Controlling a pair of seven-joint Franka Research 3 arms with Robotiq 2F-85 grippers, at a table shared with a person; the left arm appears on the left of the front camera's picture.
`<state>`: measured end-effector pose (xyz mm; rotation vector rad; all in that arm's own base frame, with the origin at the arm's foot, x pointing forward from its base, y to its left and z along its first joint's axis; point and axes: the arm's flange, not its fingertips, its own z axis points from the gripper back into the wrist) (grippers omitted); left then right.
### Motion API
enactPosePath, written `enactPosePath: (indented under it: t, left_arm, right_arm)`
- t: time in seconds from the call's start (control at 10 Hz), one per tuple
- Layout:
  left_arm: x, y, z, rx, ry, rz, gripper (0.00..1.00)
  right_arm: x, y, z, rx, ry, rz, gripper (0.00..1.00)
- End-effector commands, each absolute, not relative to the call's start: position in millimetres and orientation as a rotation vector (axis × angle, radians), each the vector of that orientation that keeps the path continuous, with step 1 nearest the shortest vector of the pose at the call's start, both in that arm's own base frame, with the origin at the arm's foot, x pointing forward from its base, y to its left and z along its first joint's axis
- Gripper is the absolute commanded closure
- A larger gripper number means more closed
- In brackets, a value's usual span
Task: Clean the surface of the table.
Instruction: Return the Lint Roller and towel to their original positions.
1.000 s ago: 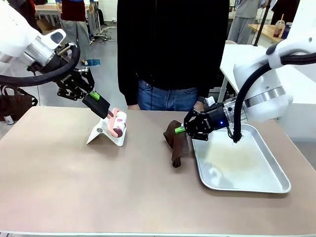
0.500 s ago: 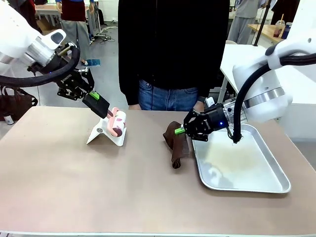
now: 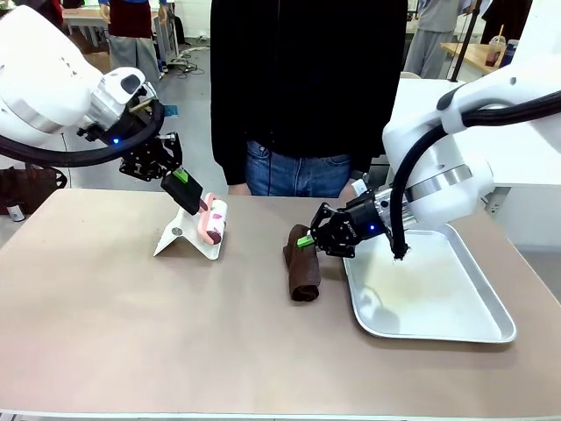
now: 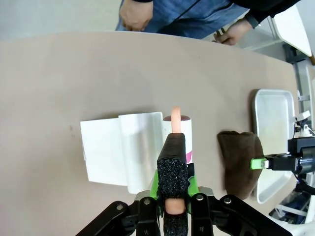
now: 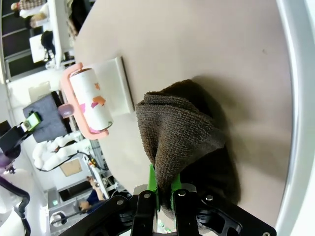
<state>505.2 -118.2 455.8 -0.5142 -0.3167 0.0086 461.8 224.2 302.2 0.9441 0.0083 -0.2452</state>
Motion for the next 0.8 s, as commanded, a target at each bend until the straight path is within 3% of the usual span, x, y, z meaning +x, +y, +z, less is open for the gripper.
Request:
enactPosePath:
  t: [0.0, 0.7]
  left_arm:
    - [510.8, -122.8, 455.8, -0.475, -0.328, -0.013, 0.78]
    - [512.7, -127.5, 446.7, -0.431, -0.271, 0.061, 0.78]
  right_arm:
    - [468.6, 237.5, 298.3, 0.938, -0.047, -0.29, 0.89]
    - [463.9, 226.2, 299.5, 0.929, -0.007, -0.257, 0.89]
